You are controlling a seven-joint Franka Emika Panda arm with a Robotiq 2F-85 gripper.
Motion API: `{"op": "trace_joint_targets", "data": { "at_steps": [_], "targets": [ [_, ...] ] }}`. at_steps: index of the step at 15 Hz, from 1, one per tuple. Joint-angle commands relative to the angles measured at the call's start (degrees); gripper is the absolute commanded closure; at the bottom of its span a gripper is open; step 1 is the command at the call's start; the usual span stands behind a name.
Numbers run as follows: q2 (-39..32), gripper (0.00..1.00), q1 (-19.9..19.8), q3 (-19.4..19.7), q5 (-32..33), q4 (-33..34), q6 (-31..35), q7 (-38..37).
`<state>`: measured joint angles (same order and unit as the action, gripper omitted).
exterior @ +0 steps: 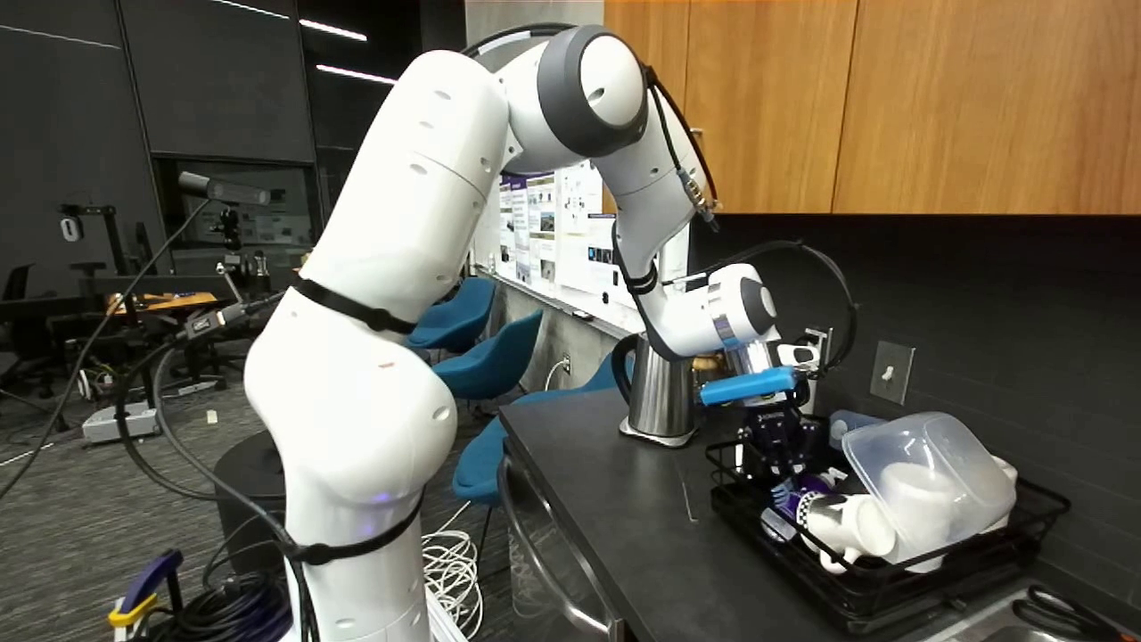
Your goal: Move the blue fork from the drying rack to the counter next to the knife
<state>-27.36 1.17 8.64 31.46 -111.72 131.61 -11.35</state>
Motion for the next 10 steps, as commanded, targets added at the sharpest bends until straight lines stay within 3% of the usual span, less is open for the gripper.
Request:
{"op": "trace_joint_targets", "data": {
  "at_steps": [1, 10],
  "targets": [
    [0.0, 1.0, 0.16, 0.81, 0.55, 0.95, -0.2, 0.77],
    [2.43, 0.99, 0.17, 1.67, 1.17, -0.56, 0.03, 0.33]
  ]
}}
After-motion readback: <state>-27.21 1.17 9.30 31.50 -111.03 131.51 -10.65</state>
